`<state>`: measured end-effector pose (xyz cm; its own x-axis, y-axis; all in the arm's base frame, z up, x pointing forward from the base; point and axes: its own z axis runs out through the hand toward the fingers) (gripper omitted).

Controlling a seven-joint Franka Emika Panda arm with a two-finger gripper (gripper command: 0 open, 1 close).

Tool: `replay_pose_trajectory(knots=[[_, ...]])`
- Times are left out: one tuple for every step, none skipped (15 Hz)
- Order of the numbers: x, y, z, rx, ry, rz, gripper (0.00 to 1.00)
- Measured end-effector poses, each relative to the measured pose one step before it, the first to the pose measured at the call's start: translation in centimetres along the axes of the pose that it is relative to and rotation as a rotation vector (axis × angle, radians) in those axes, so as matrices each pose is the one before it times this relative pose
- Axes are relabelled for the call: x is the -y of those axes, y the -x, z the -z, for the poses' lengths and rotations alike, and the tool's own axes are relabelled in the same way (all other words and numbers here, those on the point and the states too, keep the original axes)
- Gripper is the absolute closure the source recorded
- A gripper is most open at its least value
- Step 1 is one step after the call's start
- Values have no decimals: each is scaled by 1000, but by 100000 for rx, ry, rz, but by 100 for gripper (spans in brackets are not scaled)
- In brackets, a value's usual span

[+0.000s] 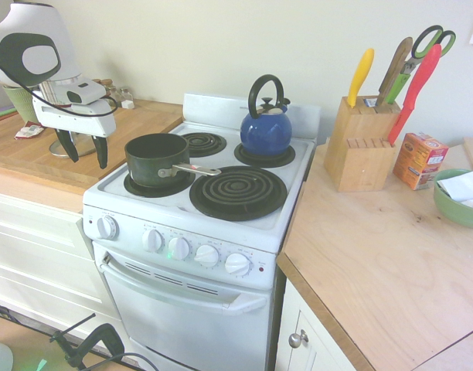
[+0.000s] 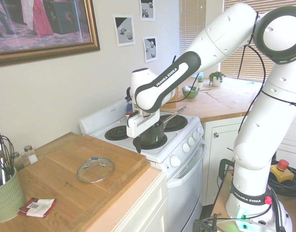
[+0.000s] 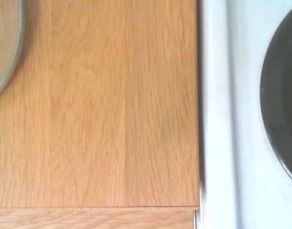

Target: Cover the lid of the pot

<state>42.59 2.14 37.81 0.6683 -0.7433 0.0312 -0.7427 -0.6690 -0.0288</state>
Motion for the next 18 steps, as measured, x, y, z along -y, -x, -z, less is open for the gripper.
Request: replay_pose_trajectory(knots=[[-34,-46,-22,-53,109,-20,0],[-105,-129,-6,-212,199,-99,0],[38,-134,-15,-496,-2,-296,0],[298,-150,9,-953,-506,-253,0],[648,-13,175,-970,-431,125,0],[1122,134,560,-1246,-775,654,0],[1313,265,832,-1514,-1228,691,0],[1402,391,855,-1399,-1183,362,0],[1332,397,735,-1062,-767,796,0],[1223,287,615,-851,-293,1318,0],[1179,202,445,-410,-93,1610,0],[1244,177,450,23,76,2027,0],[1510,204,489,214,-55,2360,0],[1533,145,387,33,-23,2520,0],[1468,158,79,74,254,2604,0],[1305,70,-181,872,706,2772,0],[1098,38,-301,1310,913,3505,0],[919,-104,-413,1436,937,3878,0]])
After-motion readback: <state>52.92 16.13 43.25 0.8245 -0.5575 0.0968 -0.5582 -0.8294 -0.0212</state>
